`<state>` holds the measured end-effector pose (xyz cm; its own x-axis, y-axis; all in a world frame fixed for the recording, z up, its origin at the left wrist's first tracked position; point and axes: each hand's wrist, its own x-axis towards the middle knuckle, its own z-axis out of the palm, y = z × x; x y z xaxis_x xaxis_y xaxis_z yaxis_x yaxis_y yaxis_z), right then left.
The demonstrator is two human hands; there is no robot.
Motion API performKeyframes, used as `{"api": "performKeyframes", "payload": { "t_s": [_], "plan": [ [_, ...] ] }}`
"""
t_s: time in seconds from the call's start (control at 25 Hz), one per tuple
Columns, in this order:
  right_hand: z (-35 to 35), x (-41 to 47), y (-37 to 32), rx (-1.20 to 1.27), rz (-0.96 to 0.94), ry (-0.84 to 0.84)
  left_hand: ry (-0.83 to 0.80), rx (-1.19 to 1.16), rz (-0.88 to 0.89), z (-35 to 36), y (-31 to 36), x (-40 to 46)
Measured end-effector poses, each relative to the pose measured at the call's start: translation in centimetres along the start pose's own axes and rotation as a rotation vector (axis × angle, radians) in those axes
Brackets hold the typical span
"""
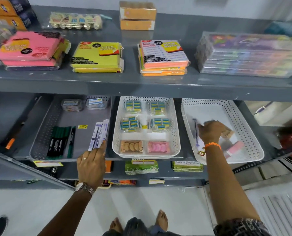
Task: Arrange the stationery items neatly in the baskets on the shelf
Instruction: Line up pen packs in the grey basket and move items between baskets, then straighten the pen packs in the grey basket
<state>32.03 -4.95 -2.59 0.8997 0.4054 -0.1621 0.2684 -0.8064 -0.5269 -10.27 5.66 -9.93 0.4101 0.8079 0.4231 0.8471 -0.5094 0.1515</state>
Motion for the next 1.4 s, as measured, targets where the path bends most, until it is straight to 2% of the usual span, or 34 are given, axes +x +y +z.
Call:
{"api": "performKeyframes", "payload": {
  "t_s": [0.08,0.16,0.28,0.44,0.68,0.88,1.16,1.28,1.4],
  "plan": [
    [1.1,-0.1,0.8,0.04,0.099,-0.095,0.01,0.0,-0.008,0.1,-0.2,-0.1],
    [1.8,-0.2,0.4,0.018,0.076,-0.026,0.017,0.0,-0.008,0.2,-0.3,-0.2],
    [2.6,0.3,-0.1,-0.066,0.05,-0.011,0.019,-0.002,-0.021,0.4,-0.3,-0.2],
    [3.3,1.3,0.6,0.06,0.144,-0.018,-0.01,0.001,-0.051,0.4,-0.2,-0.2],
    [2.2,0.7,0.7,0.424,0.145,0.065,-0.014,-0.004,-0.038,0.3,-0.2,-0.2],
    [-0.3,0.9,0.4,0.904,0.223,0.047,-0.019,-0.01,-0.037,0.1,-0.1,-0.1],
    [-2.7,-0.9,-0.6,1.07,0.133,0.027,-0.041,-0.008,-0.023,0.1,-0.5,-0.1],
    [-2.6,-2.5,-2.8,1.145,0.108,-0.066,-0.034,-0.025,0.013,-0.2,-0.9,-0.1],
    [-1.4,-5.8,-6.5,1.192,0.016,-0.274,0.001,-0.039,0.061,-1.3,-2.2,-0.5]
  ]
}}
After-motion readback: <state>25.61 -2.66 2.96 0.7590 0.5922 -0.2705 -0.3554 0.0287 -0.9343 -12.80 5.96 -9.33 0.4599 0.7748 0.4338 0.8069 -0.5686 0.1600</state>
